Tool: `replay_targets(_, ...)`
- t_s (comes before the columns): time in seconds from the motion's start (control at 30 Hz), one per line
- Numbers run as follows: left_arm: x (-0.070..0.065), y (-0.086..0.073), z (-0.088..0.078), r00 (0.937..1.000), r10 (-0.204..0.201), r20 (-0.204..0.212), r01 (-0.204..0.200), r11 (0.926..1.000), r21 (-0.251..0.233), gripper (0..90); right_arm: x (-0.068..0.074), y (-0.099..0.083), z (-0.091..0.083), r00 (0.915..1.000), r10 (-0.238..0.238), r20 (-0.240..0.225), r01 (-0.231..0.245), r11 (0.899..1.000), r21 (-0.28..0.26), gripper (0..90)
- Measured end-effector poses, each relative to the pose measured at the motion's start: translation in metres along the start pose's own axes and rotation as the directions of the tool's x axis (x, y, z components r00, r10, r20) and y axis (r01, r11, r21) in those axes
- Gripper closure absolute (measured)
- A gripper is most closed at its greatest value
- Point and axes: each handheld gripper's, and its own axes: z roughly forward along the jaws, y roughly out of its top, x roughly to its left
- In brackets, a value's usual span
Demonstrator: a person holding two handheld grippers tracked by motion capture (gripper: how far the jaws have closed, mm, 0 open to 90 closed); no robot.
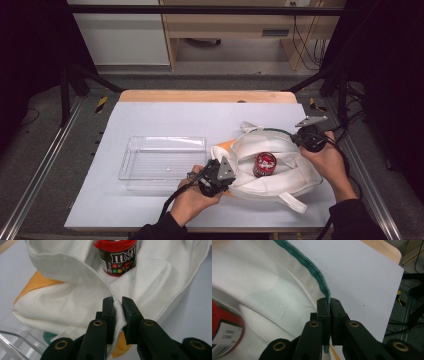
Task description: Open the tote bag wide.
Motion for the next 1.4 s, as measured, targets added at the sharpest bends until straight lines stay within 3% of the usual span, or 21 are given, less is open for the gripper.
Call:
replay_targets(0.23,-0.003,-0.003,-0.001,0.9997,0.023,-0.006,-0.023,0.9996,0.015,83.2,-0.013,-0.002,0.012,0.9984,0.052,0.023,-0.052,0.999,0.004,88.5)
replay_targets(0.47,-0.002,-0.008,0.0,0.9999,0.017,-0.001,-0.016,0.9995,0.027,83.5,-0.017,-0.007,0.036,0.9964,0.083,0.018,-0.084,0.994,0.069,88.6)
replay_targets(1.03,-0.004,-0.017,-0.002,1.0,0.008,0.004,-0.008,0.9996,0.028,83.5,-0.018,-0.009,0.042,0.9952,0.093,0.032,-0.096,0.99,0.105,87.1)
replay_targets(1.17,-0.004,-0.016,-0.002,0.9999,0.014,-0.004,-0.014,0.9996,0.024,79.7,-0.017,-0.009,0.038,0.9959,0.085,0.03,-0.087,0.992,0.088,79.0)
replay_targets(1.2,-0.003,-0.014,-0.001,0.9999,0.013,-0.006,-0.012,0.9997,0.019,78.0,-0.017,-0.008,0.033,0.9949,0.088,0.049,-0.091,0.993,0.077,69.4)
replay_targets(1.23,-0.003,-0.014,-0.001,0.9999,0.013,-0.006,-0.012,0.9997,0.019,76.5,-0.017,-0.008,0.033,0.9949,0.088,0.049,-0.091,0.993,0.077,69.4)
replay_targets(1.27,-0.003,-0.013,-0.001,0.9999,0.008,-0.014,-0.008,0.9999,0.013,74.3,-0.017,-0.006,0.025,0.993,0.101,0.061,-0.104,0.993,0.052,60.2)
replay_targets(1.37,-0.002,-0.01,-0.001,0.9997,0.007,-0.025,-0.007,0.9999,0.012,65.6,-0.018,-0.005,0.015,0.9924,0.11,0.054,-0.111,0.994,0.014,54.9)
replay_targets(1.4,-0.001,-0.006,-0.002,0.9994,0.01,-0.034,-0.01,0.9999,0.007,63.7,-0.018,-0.005,0.002,0.9913,0.121,0.051,-0.12,0.992,-0.028,49.2)
